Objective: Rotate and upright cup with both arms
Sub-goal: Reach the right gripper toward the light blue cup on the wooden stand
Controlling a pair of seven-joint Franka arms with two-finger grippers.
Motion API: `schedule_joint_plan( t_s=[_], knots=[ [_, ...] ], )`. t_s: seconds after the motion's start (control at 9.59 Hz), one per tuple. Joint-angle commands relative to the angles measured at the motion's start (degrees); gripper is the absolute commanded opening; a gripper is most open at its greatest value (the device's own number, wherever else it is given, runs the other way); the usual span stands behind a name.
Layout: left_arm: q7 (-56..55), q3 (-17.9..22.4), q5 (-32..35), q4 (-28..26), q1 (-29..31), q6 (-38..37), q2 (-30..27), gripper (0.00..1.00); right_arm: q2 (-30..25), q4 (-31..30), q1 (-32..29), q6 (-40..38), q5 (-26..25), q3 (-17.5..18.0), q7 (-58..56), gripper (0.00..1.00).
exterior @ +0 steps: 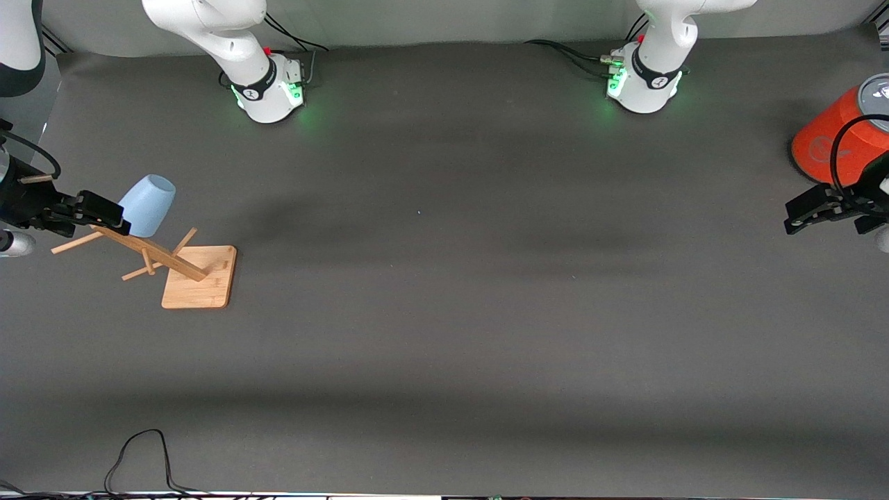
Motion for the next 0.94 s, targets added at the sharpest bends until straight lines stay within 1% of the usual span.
schedule_joint_plan(
  t_s=[0.0, 0.21, 0.42, 0.52, 0.63, 0.83],
  knots=[
    [0.8, 0.0, 0.5, 0.4, 0.2, -1.0, 1.3, 1.0, -0.6, -0.5, 0.4, 0.3, -1.0, -0.2, -1.2, 1.0],
    [0.8, 0.0, 0.4, 0.5, -0.1, 0.1, 3.1, 1.0, -2.4, -1.9, 0.4, -0.3, -1.2, -0.4, -1.3, 1.0],
    [0.7, 0.0, 0.3, 0.4, -0.4, 0.1, 3.8, 1.0, -9.0, -9.4, 0.4, 0.8, -3.3, -0.9, -1.3, 1.0],
    [0.6, 0.0, 0.2, 0.4, -0.4, 0.1, 4.2, 1.0, -12.0, -12.6, 0.1, 1.7, -3.3, -1.1, -1.3, 1.0],
    [0.6, 0.0, 0.0, 0.5, -0.4, 0.5, 5.0, 1.0, -13.2, -14.1, 0.2, 1.7, -3.3, -2.6, -1.3, 1.0],
    [0.7, 0.0, -0.1, 0.4, -0.4, 2.3, 6.4, 1.0, -13.4, -14.4, 0.2, 0.9, -3.2, -4.3, -0.1, 1.0]
  ],
)
